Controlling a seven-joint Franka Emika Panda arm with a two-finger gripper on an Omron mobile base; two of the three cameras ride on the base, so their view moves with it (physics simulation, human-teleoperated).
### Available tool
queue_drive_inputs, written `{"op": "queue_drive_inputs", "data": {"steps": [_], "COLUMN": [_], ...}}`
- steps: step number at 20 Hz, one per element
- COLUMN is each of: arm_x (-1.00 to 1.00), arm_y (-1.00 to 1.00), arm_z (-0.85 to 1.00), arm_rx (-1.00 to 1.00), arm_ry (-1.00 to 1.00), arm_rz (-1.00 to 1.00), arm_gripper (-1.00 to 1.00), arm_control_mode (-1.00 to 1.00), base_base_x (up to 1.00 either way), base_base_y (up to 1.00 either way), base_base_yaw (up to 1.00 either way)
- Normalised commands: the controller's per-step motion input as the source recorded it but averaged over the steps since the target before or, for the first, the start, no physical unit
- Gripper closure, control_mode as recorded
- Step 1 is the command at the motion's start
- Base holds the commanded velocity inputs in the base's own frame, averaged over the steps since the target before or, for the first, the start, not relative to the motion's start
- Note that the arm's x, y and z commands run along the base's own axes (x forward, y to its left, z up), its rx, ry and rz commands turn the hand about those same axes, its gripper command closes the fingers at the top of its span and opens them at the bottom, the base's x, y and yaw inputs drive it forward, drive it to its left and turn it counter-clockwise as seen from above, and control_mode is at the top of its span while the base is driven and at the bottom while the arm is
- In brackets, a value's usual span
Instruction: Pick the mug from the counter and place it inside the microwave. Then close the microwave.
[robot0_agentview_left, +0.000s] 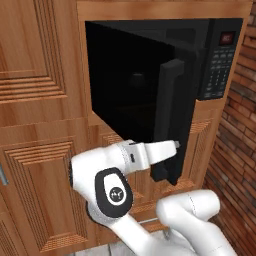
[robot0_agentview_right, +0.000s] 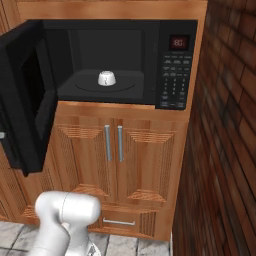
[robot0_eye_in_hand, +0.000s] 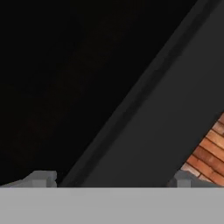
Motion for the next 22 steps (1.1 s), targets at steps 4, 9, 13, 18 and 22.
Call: {"op": "queue_drive_inputs", "data": {"steps": [4, 9, 13, 18, 22], "arm_x": [0.31, 0.27, 0.21, 0.16, 0.27], "arm_y": [-0.68, -0.73, -0.76, -0.65, -0.56], "arm_z": [0.0, 0.0, 0.0, 0.0, 0.07], "arm_rx": [0.0, 0.02, 0.05, 0.07, 0.09], "arm_ry": [0.05, 0.03, 0.0, 0.0, 0.0], "arm_rz": [0.0, 0.0, 0.03, 0.05, 0.06], "arm_gripper": [-1.0, -1.0, -1.0, -1.0, -1.0], "arm_control_mode": [-1.0, -1.0, -1.0, -1.0, -1.0], "base_base_x": [0.0, 0.0, 0.0, 0.0, 0.0], "base_base_y": [0.0, 0.0, 0.0, 0.0, 0.0], "base_base_yaw": [0.0, 0.0, 0.0, 0.0, 0.0]}}
